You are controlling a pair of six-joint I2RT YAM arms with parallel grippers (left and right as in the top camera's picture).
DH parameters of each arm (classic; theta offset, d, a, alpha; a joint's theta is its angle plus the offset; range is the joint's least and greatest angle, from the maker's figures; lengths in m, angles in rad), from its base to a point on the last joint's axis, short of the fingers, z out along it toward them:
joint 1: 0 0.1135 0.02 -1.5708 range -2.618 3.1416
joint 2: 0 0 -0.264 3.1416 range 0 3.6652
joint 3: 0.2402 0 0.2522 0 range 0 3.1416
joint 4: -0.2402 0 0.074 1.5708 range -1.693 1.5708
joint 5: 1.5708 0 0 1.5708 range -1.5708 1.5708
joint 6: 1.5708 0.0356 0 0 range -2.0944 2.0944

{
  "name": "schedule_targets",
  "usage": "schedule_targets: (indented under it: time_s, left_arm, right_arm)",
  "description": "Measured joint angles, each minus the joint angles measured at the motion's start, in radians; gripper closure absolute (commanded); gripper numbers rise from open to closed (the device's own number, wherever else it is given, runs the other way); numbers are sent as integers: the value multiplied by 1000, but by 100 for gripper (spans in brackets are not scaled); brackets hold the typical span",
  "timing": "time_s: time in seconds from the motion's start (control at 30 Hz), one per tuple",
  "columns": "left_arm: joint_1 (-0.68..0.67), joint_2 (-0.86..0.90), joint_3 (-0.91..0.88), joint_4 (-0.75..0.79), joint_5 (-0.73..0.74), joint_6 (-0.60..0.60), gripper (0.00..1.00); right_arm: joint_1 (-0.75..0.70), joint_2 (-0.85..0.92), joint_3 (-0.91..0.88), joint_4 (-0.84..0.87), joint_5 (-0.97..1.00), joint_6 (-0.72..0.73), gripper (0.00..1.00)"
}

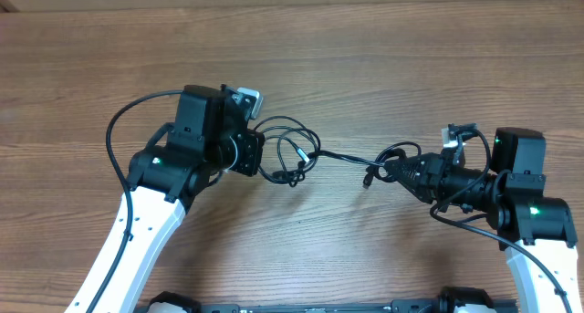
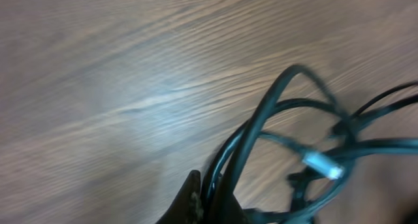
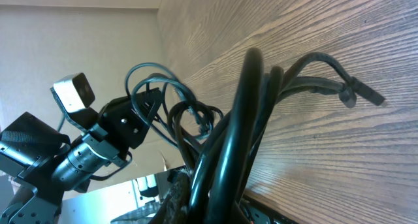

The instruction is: Untangle cables

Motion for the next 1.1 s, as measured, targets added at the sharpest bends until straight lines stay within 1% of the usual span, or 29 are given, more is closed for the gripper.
schedule_targets:
  time_s: [0.03,0.13,0.17,0.2,0.23,0.33,0.37,0.4,0.47,0.53,0.6,0.67,0.8,0.87,1.0,1.1]
  left_arm:
    - [0,0,0,-6,-42,88,96]
    - [0,0,0,-7,-147,147,96]
    - [0,0,0,-7,-179,159,94]
    - [0,0,0,-7,-200,165,83]
    - [0,0,0,-7,-227,170,57]
    - [0,0,0,-16,-291,150,2]
    - [6,0,0,-19,-296,121,0]
    - [11,0,0,-19,-282,104,0]
    - [16,0,0,-25,-211,75,0]
    - [19,0,0,-44,-75,50,0]
    - [19,0,0,-61,39,46,0]
    - [19,0,0,-62,195,55,0]
    - [19,0,0,14,499,62,0]
    - [19,0,0,80,653,62,0]
    - [19,0,0,157,759,63,0]
    - [17,0,0,220,782,62,0]
  right_arm:
    - [0,0,0,0,0,0,96]
    - [0,0,0,-2,0,0,96]
    - [0,0,0,-2,0,0,96]
    - [0,0,0,-2,-1,0,96]
    - [0,0,0,-2,-1,0,96]
    - [-1,0,0,1,4,0,96]
    - [-2,0,0,3,6,0,96]
    - [-2,0,0,4,9,0,96]
    - [-2,0,0,3,15,1,96]
    - [-2,0,0,3,27,0,96]
    - [-3,0,0,3,33,0,96]
    - [-7,0,0,3,34,0,96]
    - [-7,0,0,2,47,0,96]
    - [-7,0,0,-1,51,0,96]
    - [-7,0,0,-8,53,0,96]
    - [-7,0,0,-16,53,0,96]
